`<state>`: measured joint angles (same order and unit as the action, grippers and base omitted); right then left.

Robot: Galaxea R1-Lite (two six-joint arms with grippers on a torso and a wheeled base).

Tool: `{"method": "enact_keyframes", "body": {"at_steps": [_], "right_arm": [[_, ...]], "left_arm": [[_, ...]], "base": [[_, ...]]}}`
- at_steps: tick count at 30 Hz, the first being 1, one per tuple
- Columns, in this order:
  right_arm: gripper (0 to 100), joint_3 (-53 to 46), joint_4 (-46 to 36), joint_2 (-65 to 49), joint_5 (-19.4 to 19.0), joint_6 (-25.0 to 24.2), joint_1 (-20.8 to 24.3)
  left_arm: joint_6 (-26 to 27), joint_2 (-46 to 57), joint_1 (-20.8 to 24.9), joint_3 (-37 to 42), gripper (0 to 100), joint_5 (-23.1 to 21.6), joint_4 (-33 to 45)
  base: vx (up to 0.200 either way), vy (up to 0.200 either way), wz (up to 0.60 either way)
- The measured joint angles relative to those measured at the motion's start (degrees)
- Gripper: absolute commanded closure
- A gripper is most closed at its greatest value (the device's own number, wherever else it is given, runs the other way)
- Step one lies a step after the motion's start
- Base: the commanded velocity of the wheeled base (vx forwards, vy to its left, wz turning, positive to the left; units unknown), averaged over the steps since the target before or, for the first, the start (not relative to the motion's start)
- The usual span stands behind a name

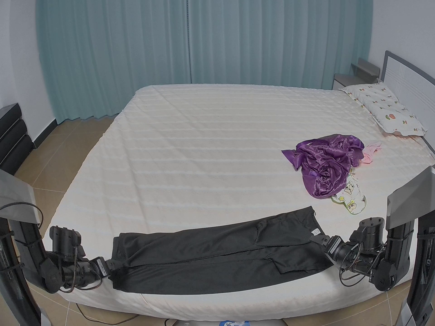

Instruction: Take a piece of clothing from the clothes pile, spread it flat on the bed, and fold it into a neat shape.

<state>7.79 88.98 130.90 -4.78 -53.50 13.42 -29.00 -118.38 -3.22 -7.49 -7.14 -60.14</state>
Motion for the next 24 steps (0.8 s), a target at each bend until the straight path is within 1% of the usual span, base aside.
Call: {"method": "enact_keyframes", "body": {"at_steps": [6, 11, 14, 18, 21, 24], "right_arm": [[0, 0.0, 0.0, -0.1, 0.0, 0.0, 0.0], [0, 0.1, 0.0, -0.1, -0.1, 0.0, 0.1], [0, 0.1, 0.0, -0.1, -0.1, 0.0, 0.3], [0, 0.1, 0.0, -0.1, -0.1, 0.0, 0.4], [0, 0.1, 0.0, 0.0, -0.1, 0.0, 0.4], [0, 0.1, 0.0, 0.1, -0.1, 0.0, 0.4]], "left_arm": [[-0.8, 2.7, -1.8, -7.6, 0, -0.9, 3.7], [-2.5, 2.1, -1.9, -17.7, 0, -2.9, 11.1], [-3.0, 0.1, -1.8, -25.3, 0, -5.4, 16.3], [-3.3, -3.3, -1.5, -33.0, 0, -7.4, 22.0], [-2.7, -5.8, -0.7, -36.3, 0, -8.1, 25.4], [-1.0, -7.2, -0.1, -36.9, 0, -8.4, 26.7]], "base": [[0.0, 0.0, 0.0], [0.0, 0.0, 0.0], [0.0, 0.0, 0.0], [0.0, 0.0, 0.0], [0.0, 0.0, 0.0], [0.0, 0.0, 0.0]]}}
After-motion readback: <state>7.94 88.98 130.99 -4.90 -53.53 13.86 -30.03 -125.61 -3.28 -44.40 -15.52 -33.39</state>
